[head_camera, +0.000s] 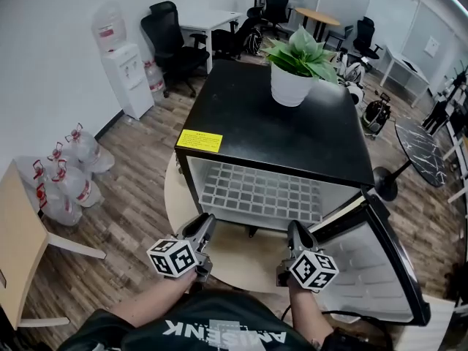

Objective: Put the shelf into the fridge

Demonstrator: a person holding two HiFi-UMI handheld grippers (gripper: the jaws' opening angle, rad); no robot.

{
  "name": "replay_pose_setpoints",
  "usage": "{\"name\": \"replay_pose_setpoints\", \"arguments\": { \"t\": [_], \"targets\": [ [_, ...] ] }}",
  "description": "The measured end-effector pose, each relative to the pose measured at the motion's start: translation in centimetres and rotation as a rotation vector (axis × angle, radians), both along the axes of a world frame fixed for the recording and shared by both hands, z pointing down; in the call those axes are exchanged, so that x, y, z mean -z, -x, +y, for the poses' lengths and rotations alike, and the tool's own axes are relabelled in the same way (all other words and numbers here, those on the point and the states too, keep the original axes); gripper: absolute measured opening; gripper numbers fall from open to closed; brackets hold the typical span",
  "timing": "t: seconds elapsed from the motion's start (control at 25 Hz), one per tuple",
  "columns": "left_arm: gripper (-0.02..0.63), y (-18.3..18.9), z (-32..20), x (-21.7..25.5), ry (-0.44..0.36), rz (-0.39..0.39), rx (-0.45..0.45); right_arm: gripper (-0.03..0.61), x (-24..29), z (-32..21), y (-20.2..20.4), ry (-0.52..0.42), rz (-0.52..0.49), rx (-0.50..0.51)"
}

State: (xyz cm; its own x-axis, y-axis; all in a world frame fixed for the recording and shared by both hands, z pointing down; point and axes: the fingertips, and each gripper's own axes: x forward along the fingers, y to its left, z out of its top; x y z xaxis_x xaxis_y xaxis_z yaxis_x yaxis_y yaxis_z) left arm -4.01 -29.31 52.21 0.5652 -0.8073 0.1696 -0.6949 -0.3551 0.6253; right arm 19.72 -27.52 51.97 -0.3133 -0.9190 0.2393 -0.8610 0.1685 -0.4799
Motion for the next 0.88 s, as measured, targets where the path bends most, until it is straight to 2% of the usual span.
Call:
{"name": "replay_pose_setpoints", "arguments": {
  "t": [0.2, 0.44, 0.88],
  "targets": [
    [0.086, -1.8, -1.8, 1.4, -0.08, -0.08, -0.06, 0.012, -0.1, -1.6, -0.4, 0.01, -0.023, -0.011],
    [0.086, -2.0, -4.0, 0.2, -0.056, -0.126, -0.025, 0.012, -0.2, -3.5, -0.6, 0.011, -0.028, 0.006],
    [0.049, -2.9, -6.6, 0.3, -0.096, -0.215, -0.01, 0.012, -0.3, -5.1, -0.8, 0.011, -0.032, 0.024]
  ]
}}
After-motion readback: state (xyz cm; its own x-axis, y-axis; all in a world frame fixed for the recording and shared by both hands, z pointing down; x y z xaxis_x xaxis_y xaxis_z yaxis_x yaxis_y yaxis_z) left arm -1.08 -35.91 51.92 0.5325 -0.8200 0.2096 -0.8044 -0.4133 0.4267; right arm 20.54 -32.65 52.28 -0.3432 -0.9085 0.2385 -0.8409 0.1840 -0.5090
